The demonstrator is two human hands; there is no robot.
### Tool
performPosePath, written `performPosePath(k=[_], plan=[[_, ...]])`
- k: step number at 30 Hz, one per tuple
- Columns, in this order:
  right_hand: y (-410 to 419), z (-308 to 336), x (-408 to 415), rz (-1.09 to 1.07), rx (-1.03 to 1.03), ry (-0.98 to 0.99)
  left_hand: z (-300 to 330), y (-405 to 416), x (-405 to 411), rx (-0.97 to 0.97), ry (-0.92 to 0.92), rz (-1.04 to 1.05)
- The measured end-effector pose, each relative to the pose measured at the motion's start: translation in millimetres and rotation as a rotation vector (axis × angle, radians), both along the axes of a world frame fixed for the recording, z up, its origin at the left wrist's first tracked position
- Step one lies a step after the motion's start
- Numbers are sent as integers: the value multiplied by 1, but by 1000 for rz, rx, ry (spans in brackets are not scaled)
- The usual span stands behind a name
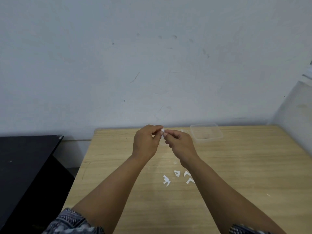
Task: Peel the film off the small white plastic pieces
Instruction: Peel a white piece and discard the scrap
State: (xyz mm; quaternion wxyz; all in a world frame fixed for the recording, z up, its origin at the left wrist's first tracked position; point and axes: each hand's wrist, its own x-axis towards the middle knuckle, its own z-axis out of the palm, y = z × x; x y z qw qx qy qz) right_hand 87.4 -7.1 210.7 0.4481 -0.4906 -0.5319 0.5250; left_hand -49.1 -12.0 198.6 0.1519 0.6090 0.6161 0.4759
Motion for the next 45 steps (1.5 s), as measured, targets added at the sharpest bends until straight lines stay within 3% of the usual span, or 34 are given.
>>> performPosePath(k=[8,15,20,30,38,41,45], plan=[[-1,4,1,0,4,6,-3,-3,4,141,197,60],[-3,4,-1,-6,5,8,-5,-7,6,193,195,123],[-5,4,0,-14,1,3,-4,-6,6,115,117,70],[-4,4,2,-32,-19,-18,10,-10,6,-147,-226,13],[-4,-2,-2,-17,-47,13,27,-10,13,-331,-1124,106],[-2,-2,-3,-53,-28,37,28,-12,14,-378,-1156,94],[4,0,-1,-122,-22,59,24,-12,12,-437,-950,90]])
